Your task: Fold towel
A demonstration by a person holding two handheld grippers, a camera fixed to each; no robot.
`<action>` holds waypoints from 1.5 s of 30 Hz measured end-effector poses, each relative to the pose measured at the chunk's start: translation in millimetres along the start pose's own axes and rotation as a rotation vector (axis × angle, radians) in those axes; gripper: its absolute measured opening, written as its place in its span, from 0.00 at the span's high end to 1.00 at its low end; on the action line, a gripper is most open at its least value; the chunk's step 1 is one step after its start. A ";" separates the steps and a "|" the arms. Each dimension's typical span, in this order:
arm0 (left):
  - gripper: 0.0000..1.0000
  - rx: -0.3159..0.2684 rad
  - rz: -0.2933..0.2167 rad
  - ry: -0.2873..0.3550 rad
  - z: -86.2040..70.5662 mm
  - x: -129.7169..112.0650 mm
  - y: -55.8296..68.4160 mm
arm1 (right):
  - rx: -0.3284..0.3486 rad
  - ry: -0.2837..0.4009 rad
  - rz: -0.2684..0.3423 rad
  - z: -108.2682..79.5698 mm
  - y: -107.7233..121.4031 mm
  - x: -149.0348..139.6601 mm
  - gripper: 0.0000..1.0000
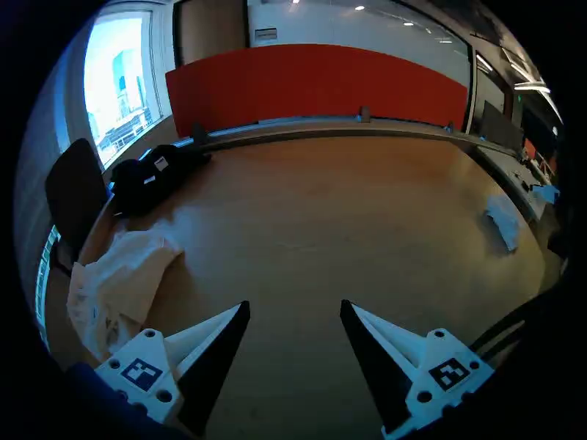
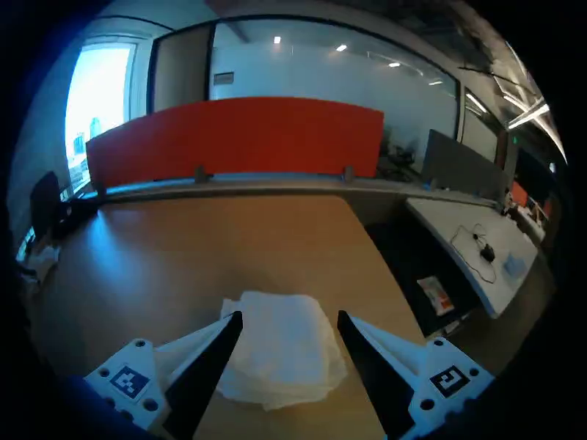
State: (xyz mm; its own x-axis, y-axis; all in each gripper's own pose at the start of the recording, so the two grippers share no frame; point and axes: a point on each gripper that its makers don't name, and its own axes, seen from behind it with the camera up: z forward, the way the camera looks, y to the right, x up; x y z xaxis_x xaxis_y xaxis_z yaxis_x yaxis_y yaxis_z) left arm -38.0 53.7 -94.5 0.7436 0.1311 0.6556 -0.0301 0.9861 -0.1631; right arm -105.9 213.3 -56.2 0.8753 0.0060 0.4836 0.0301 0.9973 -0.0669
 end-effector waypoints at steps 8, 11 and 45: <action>0.09 0.009 -0.014 0.019 -0.6 6.4 -2.4 | 0.018 0.087 -0.005 -1.0 -19.1 23.4 0.00; 0.09 0.015 -0.020 0.031 -1.5 9.5 -5.1 | 0.020 0.112 0.006 -0.2 -23.0 31.7 0.00; 0.09 0.115 -0.119 0.490 -34.2 150.2 -50.1 | 0.041 0.292 0.021 -8.0 -82.2 108.6 0.00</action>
State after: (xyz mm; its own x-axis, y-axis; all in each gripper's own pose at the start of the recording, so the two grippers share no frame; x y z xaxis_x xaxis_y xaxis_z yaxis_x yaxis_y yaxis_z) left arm 98.0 20.5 -13.1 0.9711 -0.0183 0.2380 0.0209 0.9997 -0.0082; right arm -9.5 131.4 -5.2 0.9776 0.0117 0.2100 -0.0041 0.9993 -0.0366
